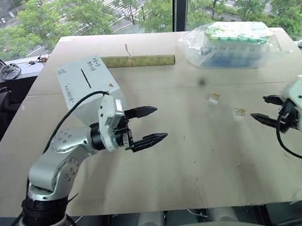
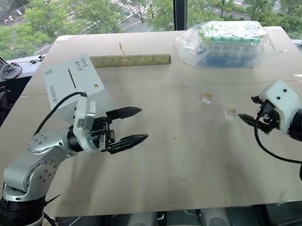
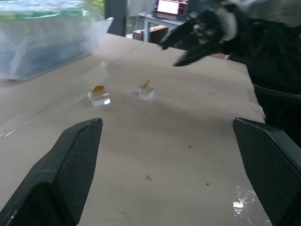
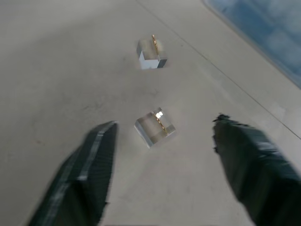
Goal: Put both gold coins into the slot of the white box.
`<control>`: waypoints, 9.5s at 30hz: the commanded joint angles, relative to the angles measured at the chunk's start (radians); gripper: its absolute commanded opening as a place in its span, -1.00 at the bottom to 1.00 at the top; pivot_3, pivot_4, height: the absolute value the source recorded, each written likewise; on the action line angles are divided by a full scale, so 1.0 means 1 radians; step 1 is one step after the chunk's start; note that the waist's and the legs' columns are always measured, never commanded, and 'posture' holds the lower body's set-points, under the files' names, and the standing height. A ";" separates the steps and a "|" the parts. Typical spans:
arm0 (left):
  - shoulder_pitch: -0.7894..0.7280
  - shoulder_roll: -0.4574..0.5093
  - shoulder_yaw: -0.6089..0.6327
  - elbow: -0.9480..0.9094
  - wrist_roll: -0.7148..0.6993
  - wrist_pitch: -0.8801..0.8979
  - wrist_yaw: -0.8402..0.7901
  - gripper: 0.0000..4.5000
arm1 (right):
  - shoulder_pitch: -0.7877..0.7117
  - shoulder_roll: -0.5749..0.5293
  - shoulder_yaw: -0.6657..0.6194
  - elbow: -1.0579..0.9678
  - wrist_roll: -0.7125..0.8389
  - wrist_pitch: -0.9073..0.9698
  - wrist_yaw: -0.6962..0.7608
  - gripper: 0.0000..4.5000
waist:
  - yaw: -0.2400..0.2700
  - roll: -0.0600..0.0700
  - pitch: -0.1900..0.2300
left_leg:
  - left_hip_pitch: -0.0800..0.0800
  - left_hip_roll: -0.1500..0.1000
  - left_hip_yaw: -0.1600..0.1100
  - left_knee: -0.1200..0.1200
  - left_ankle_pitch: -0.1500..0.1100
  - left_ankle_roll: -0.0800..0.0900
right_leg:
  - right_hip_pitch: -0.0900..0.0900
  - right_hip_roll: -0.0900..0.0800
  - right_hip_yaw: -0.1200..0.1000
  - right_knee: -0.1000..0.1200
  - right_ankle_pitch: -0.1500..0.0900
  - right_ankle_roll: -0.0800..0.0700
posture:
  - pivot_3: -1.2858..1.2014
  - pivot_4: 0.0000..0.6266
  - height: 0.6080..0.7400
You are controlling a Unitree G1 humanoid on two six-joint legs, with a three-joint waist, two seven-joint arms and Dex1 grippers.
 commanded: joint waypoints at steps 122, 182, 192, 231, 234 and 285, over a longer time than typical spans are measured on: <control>-0.376 -0.285 0.151 0.012 -0.291 0.328 0.494 -1.00 | -0.279 0.020 -0.075 -0.253 0.475 0.073 -0.041 0.90 | 0.000 -0.004 0.004 | 0.000 0.002 -0.001 0.000 0.000 0.000 | 0.000 0.000 0.000 0.001 0.000 0.001 | 0.03 -0.52 1.00; -0.644 -0.645 0.193 -0.108 0.946 1.060 1.344 -1.00 | -0.448 0.017 -0.095 0.083 0.428 -0.199 0.351 0.96 | 0.000 -0.008 0.007 | 0.002 -0.001 -0.001 -0.001 0.000 0.000 | 0.001 -0.001 0.001 0.003 0.001 0.001 | 0.03 -0.52 1.00; -0.672 -0.676 0.217 -0.078 0.999 1.060 1.305 -1.00 | -0.427 0.021 -0.098 0.070 0.413 -0.202 0.364 0.96 | 0.000 -0.008 0.006 | 0.002 -0.001 -0.001 -0.001 0.000 0.000 | 0.001 -0.001 0.001 0.003 0.003 0.004 | 0.03 -0.52 1.00; -0.157 -0.295 0.193 -0.234 0.193 0.404 0.198 0.15 | -0.462 0.295 0.344 0.252 -0.046 -0.008 -0.210 0.25 | -0.019 -0.007 0.006 | 0.001 -0.001 0.000 0.003 0.000 0.001 | 0.001 -0.001 0.001 0.004 0.001 0.000 | 0.03 -0.52 1.00; -0.131 -0.248 0.169 -0.202 0.176 0.338 0.165 0.15 | -0.503 0.327 0.367 0.352 -0.106 -0.039 -0.219 0.25 | -0.017 -0.007 0.007 | 0.000 -0.001 -0.001 0.002 0.000 0.001 | 0.001 -0.001 0.001 0.003 0.001 0.000 | 0.03 -0.52 1.00; -0.111 -0.171 0.120 -0.106 -0.041 0.249 0.360 0.15 | -0.581 0.428 0.243 0.486 -0.176 -0.134 -0.035 -0.94 | -0.023 -0.006 0.007 | 0.001 0.001 -0.001 0.002 0.000 0.001 | 0.001 0.001 0.001 0.003 0.001 0.001 | 0.03 -0.52 1.00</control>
